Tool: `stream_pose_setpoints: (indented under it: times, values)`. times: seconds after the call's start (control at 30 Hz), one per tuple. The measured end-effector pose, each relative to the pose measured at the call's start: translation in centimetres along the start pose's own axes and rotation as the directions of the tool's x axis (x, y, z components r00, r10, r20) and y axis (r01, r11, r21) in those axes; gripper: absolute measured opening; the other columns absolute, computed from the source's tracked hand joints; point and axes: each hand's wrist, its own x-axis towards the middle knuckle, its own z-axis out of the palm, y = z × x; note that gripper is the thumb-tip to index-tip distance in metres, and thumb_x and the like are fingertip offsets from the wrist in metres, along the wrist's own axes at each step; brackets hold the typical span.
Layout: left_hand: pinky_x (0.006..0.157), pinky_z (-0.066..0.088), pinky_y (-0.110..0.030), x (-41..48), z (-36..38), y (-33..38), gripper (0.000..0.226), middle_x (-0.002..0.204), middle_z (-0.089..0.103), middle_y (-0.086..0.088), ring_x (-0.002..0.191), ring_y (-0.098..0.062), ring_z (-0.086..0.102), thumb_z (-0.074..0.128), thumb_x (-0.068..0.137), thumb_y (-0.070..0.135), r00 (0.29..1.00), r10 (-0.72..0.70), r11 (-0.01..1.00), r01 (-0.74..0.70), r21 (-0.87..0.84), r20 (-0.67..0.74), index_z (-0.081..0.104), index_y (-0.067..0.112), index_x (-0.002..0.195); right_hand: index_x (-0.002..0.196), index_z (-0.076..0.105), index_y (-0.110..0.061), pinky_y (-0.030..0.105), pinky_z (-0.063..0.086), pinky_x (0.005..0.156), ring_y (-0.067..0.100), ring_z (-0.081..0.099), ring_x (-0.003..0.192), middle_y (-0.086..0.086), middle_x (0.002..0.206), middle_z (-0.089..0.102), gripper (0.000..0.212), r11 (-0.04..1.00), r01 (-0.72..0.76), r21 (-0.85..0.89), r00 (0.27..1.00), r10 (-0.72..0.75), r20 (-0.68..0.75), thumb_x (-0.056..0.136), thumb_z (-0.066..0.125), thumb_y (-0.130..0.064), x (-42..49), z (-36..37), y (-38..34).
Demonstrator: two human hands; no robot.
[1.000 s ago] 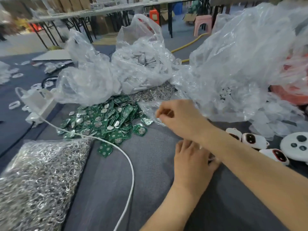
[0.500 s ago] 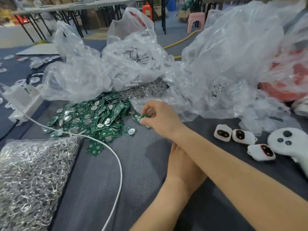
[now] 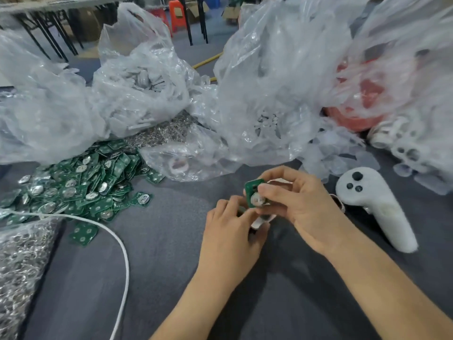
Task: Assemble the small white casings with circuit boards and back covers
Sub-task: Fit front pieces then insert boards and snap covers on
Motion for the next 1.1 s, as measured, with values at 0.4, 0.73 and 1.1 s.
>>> stream_pose_setpoints:
  times: [0.4,0.73,1.1]
  values:
    - [0.086,0.049,-0.037,-0.2,0.4,0.3,0.034,0.108,0.058,0.021,0.101,-0.005,0.053,0.054,0.084,0.051,0.975,-0.173,0.92,0.109,-0.376,-0.14,0.056,0.034,0.114,0.084,0.069,-0.007,0.033,0.059,0.06,0.022,0.07,0.072,0.009,0.076,0.071,0.015,0.999,0.036,-0.039,0.984,-0.043,-0.172,0.085,0.061,0.005,0.5,-2.1,0.3]
    - [0.083,0.05,-0.027,0.3,0.0,-0.3,0.013,0.092,0.069,0.019,0.092,-0.001,0.064,0.065,0.087,0.023,0.945,-0.314,0.718,0.174,-0.674,-0.091,0.066,0.034,0.095,0.082,0.066,-0.008,0.028,0.059,0.066,0.021,0.069,0.074,0.007,0.078,0.072,0.01,0.973,0.105,-0.206,0.984,-0.132,-0.119,0.081,0.067,0.002,0.5,-1.5,1.2]
    - [0.099,0.028,-0.027,0.9,-0.6,-3.2,0.066,0.111,0.051,0.023,0.114,-0.004,0.037,0.065,0.059,0.074,0.98,-0.163,0.957,0.185,-0.221,0.116,0.052,0.039,0.113,0.079,0.071,-0.012,0.017,0.051,0.055,0.01,0.066,0.063,0.005,0.077,0.073,0.015,0.905,0.05,-0.422,0.979,-0.127,-0.156,0.082,0.068,0.002,1.0,-3.2,0.8]
